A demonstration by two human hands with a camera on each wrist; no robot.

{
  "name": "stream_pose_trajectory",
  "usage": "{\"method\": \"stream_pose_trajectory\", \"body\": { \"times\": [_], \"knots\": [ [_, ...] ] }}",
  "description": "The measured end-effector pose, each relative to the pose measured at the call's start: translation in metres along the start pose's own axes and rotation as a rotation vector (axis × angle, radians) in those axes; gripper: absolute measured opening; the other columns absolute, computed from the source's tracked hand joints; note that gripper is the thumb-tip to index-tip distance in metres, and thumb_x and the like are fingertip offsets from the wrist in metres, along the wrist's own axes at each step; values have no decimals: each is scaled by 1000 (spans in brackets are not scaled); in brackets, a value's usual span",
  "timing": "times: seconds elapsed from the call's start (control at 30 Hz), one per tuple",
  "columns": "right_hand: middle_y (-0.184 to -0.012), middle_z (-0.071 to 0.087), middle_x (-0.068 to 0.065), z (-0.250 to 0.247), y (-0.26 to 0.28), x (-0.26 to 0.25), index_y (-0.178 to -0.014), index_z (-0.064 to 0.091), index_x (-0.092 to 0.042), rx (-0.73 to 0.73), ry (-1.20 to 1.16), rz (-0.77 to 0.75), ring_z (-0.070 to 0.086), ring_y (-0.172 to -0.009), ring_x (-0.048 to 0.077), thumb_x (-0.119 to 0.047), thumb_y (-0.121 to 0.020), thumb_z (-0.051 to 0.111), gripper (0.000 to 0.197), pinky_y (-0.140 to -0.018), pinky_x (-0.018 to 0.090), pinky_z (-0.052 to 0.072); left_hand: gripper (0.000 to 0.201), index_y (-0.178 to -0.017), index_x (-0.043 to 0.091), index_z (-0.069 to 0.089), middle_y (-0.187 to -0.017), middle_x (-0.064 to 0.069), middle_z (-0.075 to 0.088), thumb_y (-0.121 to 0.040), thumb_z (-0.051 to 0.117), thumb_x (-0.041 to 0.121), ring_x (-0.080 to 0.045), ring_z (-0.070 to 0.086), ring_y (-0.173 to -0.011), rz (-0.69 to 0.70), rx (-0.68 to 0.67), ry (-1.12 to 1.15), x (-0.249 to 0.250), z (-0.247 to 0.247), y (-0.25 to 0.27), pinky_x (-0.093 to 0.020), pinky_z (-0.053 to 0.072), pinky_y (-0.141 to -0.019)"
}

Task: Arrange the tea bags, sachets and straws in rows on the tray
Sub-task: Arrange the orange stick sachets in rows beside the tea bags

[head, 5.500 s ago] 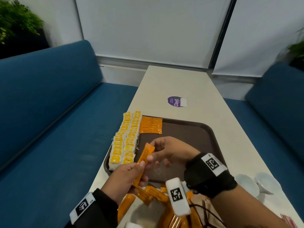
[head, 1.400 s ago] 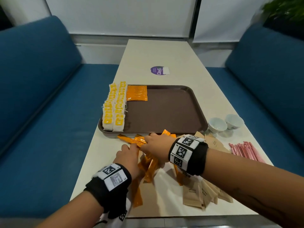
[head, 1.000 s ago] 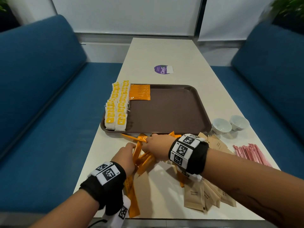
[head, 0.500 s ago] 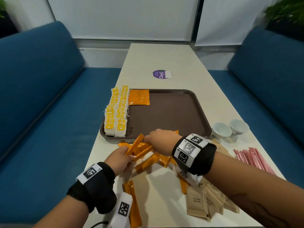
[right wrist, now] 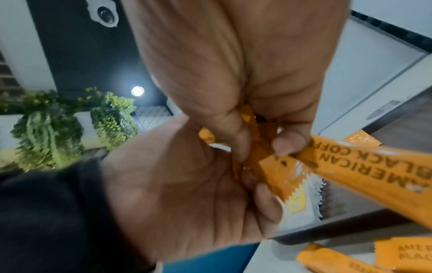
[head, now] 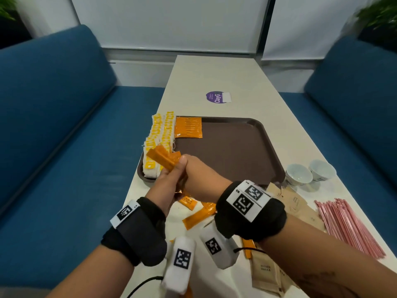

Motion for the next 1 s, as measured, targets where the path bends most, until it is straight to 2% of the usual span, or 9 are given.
{"method": "stream_pose_trajectory", "body": {
  "times": [0.07, 0.17, 0.27, 0.4, 0.53, 0.67, 0.8, 0.93, 1.0],
  "knots": [
    [-112, 47, 10, 3, 4, 0, -124, 44, -6, 13, 51, 8, 55, -90, 20, 4, -90, 48, 36, -65, 19, 41, 40, -104, 26, 58, -114, -3, 63, -79, 52, 57, -20, 58, -107, -4, 56, 36, 1, -5, -3, -44, 47, -95],
    [-117, 43, 10, 2, 8, 1, -125, 44, -9, 50, 38, 11, 52, -89, 21, 6, -87, 51, 42, -64, 20, 40, 23, -91, 24, 61, -104, -6, 67, -90, 50, 45, -25, 61, -105, 27, 126, 43, 1, -9, -6, -48, 44, -100],
    [-116, 43, 8, -2, 11, 4, -125, 49, -12, 76, 33, 11, 50, -92, 19, 5, -87, 53, 41, -74, 23, 40, 26, -79, 17, 66, -81, -6, 68, -89, 55, 39, -27, 63, -91, 49, 204, 59, -3, -19, -10, -47, 47, -95],
    [-111, 59, 4, -16, 15, 13, -116, 63, -16, 156, -17, 17, 60, -101, 19, 3, -88, 54, 34, -88, 30, 52, 22, -72, 10, 66, -62, -6, 63, -88, 57, 23, -23, 62, -67, 94, 196, 87, 1, -23, -13, -38, 51, -74],
    [-86, 62, 0, -39, 25, 25, -90, 62, -19, 288, -493, 49, 64, -74, 12, 7, -84, 61, 27, -64, 26, 58, 19, -83, 9, 67, -68, -4, 68, -92, 54, 20, -18, 66, -67, 140, 115, 72, 6, -20, -14, -34, 52, -71],
    [-81, 62, 5, -48, 24, 24, -87, 56, -16, 370, -762, 18, 64, -68, 27, 6, -84, 62, 23, -55, 33, 54, 23, -94, 19, 71, -84, -8, 73, -88, 54, 34, -27, 68, -83, 146, -63, -9, 4, -5, -8, -40, 53, -79],
    [-81, 62, 3, -39, 21, 28, -85, 56, -17, 422, -750, 42, 55, -51, 16, 2, -85, 64, 22, -46, 25, 51, 30, -97, 14, 62, -76, -4, 69, -79, 52, 36, -22, 66, -65, 102, -222, 3, -1, 7, 2, -41, 54, -74],
    [-90, 58, -5, -29, 28, 31, -100, 54, -22, 491, -569, 3, 57, -80, 7, -11, -82, 71, 27, -62, 10, 48, 12, -90, 14, 59, -67, 0, 56, -92, 50, 20, -10, 53, -53, 80, -157, -73, -7, -10, 8, -28, 52, -52],
    [-94, 54, -7, -22, 36, 30, -104, 52, -23, 483, -342, 1, 53, -86, 7, -22, -82, 72, 29, -70, 15, 46, 13, -92, 17, 63, -65, 1, 49, -94, 50, 19, -8, 47, -52, 82, -100, -99, -10, -27, 7, -23, 45, -47]
  ]
}}
Point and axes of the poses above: each hand's wrist, its own y-axis away from the middle knuckle, its own z-axis out of the palm, x = y × z, the point moved 8 cm from there along -y, towards the middle knuckle
